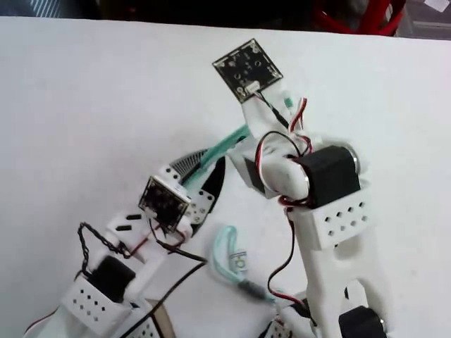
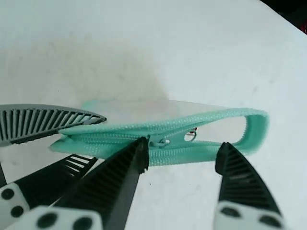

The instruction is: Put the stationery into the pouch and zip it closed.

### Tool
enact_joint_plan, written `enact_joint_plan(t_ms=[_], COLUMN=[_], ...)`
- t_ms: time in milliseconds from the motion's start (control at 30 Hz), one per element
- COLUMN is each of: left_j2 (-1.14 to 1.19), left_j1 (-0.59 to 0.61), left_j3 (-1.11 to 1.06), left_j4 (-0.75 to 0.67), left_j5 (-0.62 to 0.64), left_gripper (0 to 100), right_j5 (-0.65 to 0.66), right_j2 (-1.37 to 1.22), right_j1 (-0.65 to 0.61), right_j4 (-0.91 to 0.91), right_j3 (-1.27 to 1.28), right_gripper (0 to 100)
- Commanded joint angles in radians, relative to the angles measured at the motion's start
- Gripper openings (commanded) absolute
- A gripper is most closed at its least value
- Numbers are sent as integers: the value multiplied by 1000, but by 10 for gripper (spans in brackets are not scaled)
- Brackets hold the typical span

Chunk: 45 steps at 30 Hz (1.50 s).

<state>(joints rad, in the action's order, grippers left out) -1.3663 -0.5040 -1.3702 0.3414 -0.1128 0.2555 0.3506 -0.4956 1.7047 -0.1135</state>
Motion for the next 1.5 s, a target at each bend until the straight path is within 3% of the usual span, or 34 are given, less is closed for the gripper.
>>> enact_joint_plan(t_ms=[0,100,233,367,567,900,1267,1467], left_j2=[5,5,5,5,5,5,5,5], left_j1=[-1,-28,-47,-47,-45,-41,-39,-39], left_j3=[3,2,-2,-5,-6,-6,-6,-6], left_j4=[-3,-3,-2,-2,-2,-2,-2,-2], left_j5=[-9,-37,-107,-107,-107,-107,-107,-112], left_gripper=[83,19,24,24,24,24,24,24], right_j5=[-17,-80,-178,-229,-227,-95,-44,-51], right_j2=[-2,4,4,1,-5,-7,-87,-272], right_j1=[-56,-64,-73,-174,-188,-15,-114,-38], right_j4=[22,21,22,22,22,-21,13,21], right_j3=[69,17,-92,-104,-94,-54,-413,-434], right_gripper=[235,235,235,235,234,234,234,233])
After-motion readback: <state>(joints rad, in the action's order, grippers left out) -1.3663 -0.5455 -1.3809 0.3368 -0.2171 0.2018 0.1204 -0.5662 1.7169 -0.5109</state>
